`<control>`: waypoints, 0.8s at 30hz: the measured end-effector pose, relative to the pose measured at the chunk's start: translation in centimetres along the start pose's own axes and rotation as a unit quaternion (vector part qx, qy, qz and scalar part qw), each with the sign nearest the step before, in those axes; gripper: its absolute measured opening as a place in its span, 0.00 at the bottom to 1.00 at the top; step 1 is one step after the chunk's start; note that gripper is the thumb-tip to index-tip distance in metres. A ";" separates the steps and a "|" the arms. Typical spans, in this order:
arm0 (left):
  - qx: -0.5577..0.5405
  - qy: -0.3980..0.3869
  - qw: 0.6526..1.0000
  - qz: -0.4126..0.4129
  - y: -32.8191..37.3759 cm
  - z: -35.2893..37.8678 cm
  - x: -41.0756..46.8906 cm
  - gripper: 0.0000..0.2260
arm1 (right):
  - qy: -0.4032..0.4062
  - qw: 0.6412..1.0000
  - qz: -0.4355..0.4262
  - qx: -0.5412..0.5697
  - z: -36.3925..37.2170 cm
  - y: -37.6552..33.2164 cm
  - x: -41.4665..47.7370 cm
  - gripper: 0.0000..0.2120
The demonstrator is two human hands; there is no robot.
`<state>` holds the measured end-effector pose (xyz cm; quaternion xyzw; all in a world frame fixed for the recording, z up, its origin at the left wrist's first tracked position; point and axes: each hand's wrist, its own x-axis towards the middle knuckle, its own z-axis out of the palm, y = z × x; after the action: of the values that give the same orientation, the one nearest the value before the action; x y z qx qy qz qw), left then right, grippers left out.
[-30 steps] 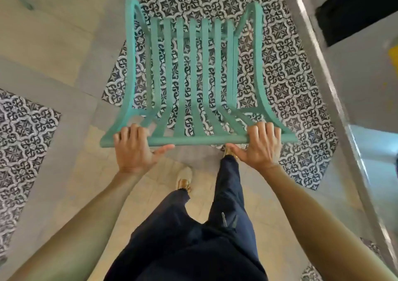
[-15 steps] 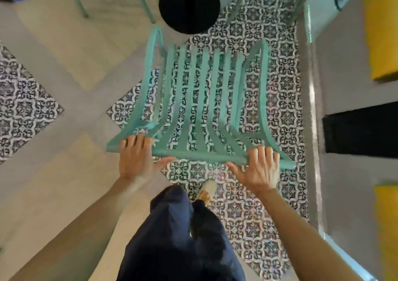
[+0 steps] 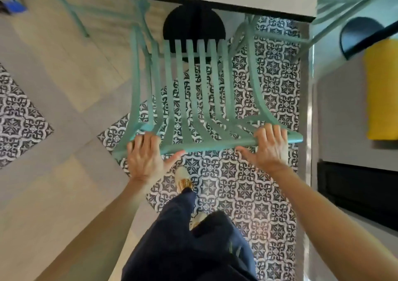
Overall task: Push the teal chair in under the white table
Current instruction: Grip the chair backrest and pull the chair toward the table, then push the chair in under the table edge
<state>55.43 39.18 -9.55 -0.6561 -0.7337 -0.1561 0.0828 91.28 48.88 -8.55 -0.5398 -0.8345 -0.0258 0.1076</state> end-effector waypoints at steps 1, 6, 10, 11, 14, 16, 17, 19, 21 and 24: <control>0.000 -0.003 1.000 -0.001 0.0 0.6 1.7 0.35 | -0.005 1.000 0.003 -0.006 0.4 0.7 1.6 0.34; 0.003 -0.030 1.000 -0.010 0.7 3.4 9.0 0.35 | 0.000 1.000 0.000 -0.015 1.9 4.2 8.0 0.33; -0.007 -0.038 0.999 -0.004 1.9 4.9 14.1 0.36 | 0.006 1.000 0.004 -0.008 2.3 6.8 12.2 0.35; -0.011 -0.048 0.999 -0.003 2.2 5.2 15.4 0.36 | 0.005 1.000 0.006 -0.010 2.4 7.5 13.3 0.35; -0.011 -0.042 0.999 -0.009 3.7 6.1 19.3 0.37 | 0.014 1.000 -0.002 -0.014 2.5 9.9 17.2 0.36; -0.014 -0.029 0.999 -0.009 5.0 6.7 20.9 0.36 | 0.003 1.000 -0.002 -0.011 2.3 11.4 19.0 0.36; -0.019 -0.025 0.999 -0.007 5.4 6.8 21.2 0.35 | -0.004 1.000 -0.004 -0.009 2.2 11.8 19.2 0.37; -0.025 -0.031 0.999 -0.010 5.9 7.0 21.5 0.35 | -0.013 1.000 -0.006 -0.007 2.1 12.5 19.5 0.38; -0.032 -0.043 0.998 -0.014 5.9 7.1 21.9 0.35 | -0.024 1.000 0.001 -0.005 2.1 12.7 19.9 0.37; -0.036 -0.062 0.997 -0.025 6.0 6.8 22.6 0.36 | -0.056 0.998 0.013 -0.002 1.9 12.6 20.4 0.38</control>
<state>59.05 63.21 -7.87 -0.6484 -0.7476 -0.1437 0.0096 94.39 72.70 -7.06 -0.5515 -0.8320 0.0044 0.0602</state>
